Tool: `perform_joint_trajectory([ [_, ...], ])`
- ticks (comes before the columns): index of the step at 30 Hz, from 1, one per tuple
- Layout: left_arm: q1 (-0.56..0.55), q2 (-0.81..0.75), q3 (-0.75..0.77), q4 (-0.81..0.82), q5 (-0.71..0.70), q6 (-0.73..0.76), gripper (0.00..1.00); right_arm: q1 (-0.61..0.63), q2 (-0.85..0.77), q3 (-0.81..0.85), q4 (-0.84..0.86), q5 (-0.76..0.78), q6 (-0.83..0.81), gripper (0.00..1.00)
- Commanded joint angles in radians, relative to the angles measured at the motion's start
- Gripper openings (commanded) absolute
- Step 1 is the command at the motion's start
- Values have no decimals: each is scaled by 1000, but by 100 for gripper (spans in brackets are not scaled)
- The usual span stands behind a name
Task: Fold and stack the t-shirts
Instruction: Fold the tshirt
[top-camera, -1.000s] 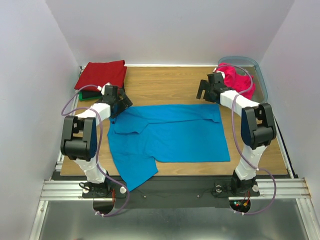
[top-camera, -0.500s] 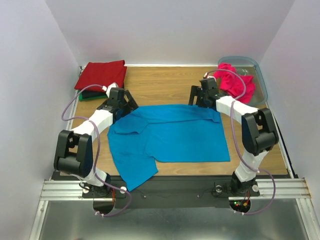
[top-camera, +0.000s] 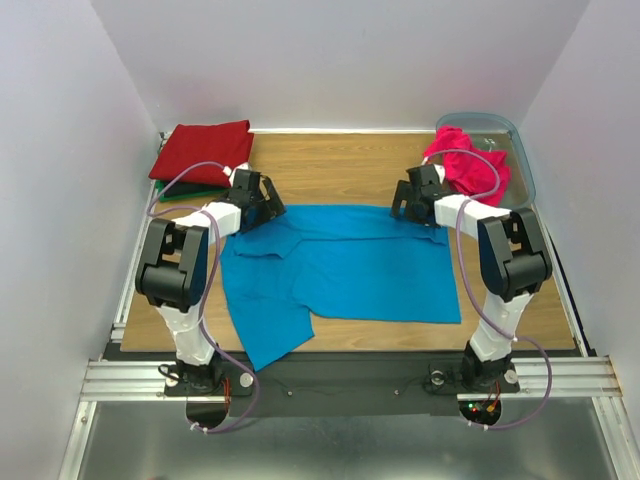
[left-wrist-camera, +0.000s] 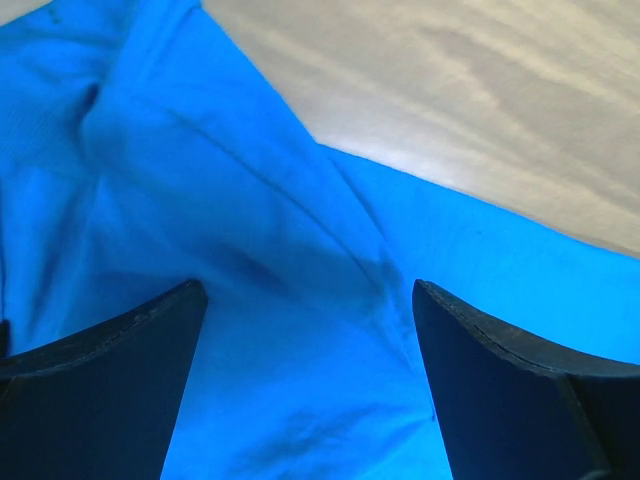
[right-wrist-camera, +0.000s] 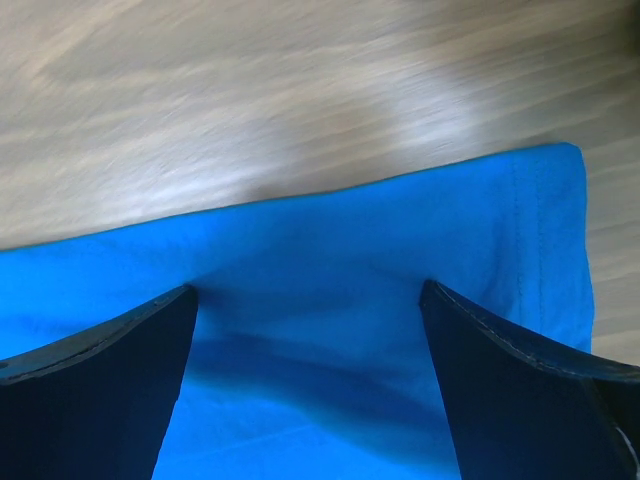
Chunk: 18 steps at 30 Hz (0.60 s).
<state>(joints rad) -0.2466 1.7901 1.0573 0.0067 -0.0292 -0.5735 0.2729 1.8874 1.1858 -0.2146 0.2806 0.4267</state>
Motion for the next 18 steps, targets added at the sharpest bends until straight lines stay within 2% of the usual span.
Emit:
perform_joint_trajectory([
  [1,3,63,73,16,63,37,97,-64,27,-17,14,37,20,100],
  [6,1,136,188,4,84,61,97,-87,58,27,14,51,11,100],
  [9,3,182,278,-49,49,75,97,-90,64,69,11,63,-14,100],
  [12,1,193,346,-100,37,90,97,-90,43,95,3,8,-58,100],
  [15,-19,113,359,-143,37,74,97,-90,-23,109,-12,-55,-100,100],
  [18,-83,-12,345,-244,-112,35,97,-57,-125,66,-20,-125,-138,100],
])
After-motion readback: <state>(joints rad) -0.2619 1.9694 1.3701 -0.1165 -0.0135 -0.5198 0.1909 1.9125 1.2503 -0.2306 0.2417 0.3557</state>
